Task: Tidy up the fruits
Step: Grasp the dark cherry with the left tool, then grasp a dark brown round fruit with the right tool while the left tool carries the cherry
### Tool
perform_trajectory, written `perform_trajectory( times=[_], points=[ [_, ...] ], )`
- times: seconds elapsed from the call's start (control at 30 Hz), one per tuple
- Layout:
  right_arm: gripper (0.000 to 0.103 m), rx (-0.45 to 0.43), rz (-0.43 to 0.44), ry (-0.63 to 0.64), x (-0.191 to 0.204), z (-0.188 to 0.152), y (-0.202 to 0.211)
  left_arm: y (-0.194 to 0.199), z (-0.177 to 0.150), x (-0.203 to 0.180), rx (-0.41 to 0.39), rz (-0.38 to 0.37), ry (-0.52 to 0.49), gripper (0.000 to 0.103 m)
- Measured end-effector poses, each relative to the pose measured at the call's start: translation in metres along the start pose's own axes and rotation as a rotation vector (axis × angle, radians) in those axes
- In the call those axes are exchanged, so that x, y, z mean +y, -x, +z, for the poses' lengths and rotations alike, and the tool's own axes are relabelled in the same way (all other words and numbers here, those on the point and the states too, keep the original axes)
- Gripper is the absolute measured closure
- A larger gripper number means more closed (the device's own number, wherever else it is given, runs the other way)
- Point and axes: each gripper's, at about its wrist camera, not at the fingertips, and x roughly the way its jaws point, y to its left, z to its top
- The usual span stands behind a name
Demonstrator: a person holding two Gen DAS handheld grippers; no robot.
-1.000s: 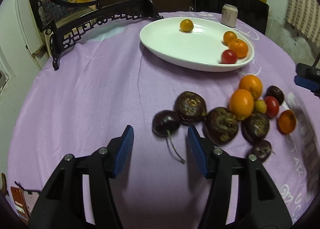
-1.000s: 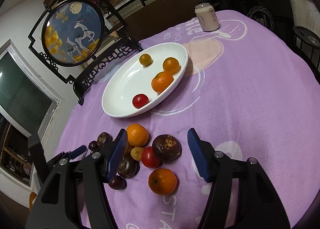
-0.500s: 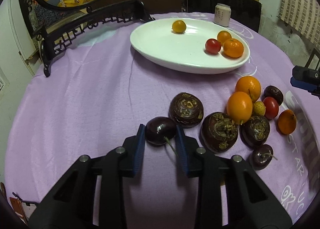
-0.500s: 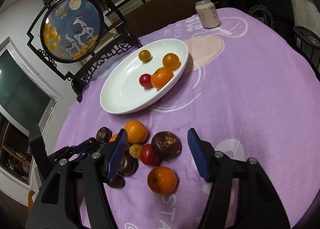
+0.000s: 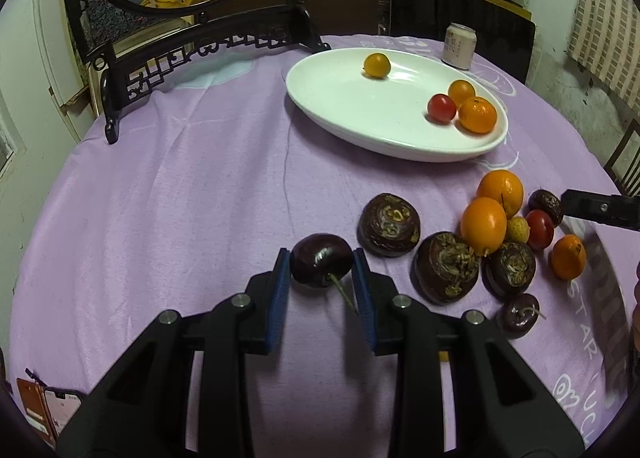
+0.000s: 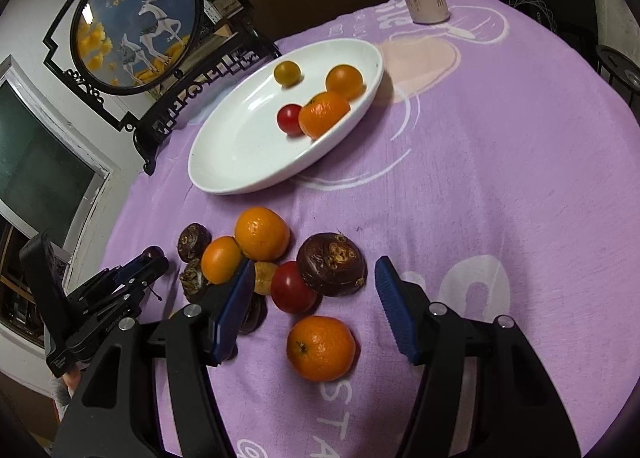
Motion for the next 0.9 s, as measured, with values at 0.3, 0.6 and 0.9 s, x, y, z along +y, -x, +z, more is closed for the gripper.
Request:
perform_trajectory(
  times=[0.3,0.6,0.9],
  points=[
    [0.045,-0.058,-0.044,-0.174,-0.044,0.014,0.009,0.0,-0.001,-0.001,0.008,0.001,-0.003,0.071],
    [0.045,-0.044,-0.104,-0.089,-0.033,0.011,0.004,0.0,-0.001,-0.001,0.008,0.002,-0.004,0.071],
    [0.047,-0.064,-0.233,0.047,-0.018,0.006,-0.004,-0.003,-0.002,-0.002,0.018,0.005,-0.011,0.071]
  ],
)
